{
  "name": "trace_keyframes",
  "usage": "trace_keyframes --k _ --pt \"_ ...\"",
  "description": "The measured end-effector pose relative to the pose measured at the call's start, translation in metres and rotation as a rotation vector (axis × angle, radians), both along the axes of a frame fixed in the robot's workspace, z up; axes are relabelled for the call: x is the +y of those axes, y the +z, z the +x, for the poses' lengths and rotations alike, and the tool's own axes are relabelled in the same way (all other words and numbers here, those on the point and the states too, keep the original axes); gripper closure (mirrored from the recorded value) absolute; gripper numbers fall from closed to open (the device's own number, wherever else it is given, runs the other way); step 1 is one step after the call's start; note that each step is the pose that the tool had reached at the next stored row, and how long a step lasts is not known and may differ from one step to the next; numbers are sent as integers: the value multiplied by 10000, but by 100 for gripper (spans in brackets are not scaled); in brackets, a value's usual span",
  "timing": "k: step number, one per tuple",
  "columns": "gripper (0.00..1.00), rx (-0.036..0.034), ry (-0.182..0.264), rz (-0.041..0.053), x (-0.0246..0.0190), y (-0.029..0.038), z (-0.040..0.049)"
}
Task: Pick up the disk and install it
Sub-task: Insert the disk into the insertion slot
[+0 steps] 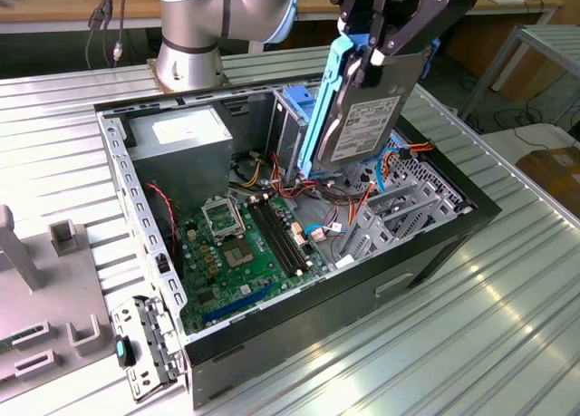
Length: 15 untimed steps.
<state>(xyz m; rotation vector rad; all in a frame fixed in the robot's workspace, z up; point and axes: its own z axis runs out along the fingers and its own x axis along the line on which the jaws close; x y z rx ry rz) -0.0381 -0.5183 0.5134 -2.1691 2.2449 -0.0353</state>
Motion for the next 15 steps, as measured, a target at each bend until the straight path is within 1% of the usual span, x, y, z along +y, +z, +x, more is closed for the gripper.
trace_keyframes --k 3,7,9,12,14,15 --pt "63 1 -9 -2 -15 -8 111" --pt "63 1 -27 -2 -80 -17 148" --pt "63 2 -46 0 -175 -33 177" --pt "63 3 -64 -1 -232 -46 199" --pt "63 6 -72 -1 -262 -52 213" --pt "63 7 -72 0 -278 -57 237"
